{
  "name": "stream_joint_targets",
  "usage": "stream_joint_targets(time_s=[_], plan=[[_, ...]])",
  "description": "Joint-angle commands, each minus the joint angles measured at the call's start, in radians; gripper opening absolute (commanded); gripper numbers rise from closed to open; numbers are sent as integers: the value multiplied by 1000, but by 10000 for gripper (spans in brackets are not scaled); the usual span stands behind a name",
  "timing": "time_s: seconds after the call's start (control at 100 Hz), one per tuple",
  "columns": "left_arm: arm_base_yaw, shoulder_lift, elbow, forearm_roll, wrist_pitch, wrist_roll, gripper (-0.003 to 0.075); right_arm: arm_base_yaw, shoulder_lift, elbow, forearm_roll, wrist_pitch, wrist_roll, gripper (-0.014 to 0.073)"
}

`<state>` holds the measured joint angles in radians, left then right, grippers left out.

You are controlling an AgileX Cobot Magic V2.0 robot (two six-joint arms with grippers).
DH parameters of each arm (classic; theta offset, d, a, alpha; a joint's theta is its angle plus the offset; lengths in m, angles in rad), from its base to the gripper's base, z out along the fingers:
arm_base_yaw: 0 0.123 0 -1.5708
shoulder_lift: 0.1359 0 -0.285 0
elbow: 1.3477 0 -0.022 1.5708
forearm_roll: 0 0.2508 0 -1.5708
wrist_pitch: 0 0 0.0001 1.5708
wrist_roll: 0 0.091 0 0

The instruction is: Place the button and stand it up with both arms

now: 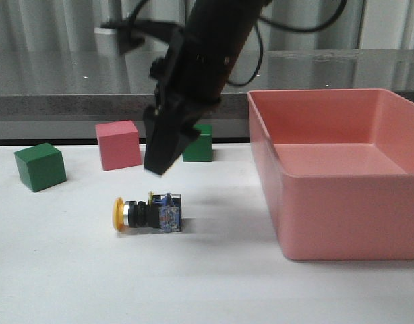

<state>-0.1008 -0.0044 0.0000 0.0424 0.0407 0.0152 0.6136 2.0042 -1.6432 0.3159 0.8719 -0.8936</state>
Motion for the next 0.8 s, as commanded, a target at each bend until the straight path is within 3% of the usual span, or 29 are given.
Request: stream_joint_targets(time_s=[0.0,0.21,0.48,0.79], plan=[[2,-32,44,-10,-78,-6,-20,-46,-110,-75,12,62,100,456],[2,-32,44,-10,-78,-6,-19,-194,-210,-131,12,264,308,-80],[2,-32,44,-10,-78,-6,-20,-401,-358,-87,12,347,486,-62],[2,-32,44,-10,-78,-6,-19,-544,-718,309,11,0,518,-62]])
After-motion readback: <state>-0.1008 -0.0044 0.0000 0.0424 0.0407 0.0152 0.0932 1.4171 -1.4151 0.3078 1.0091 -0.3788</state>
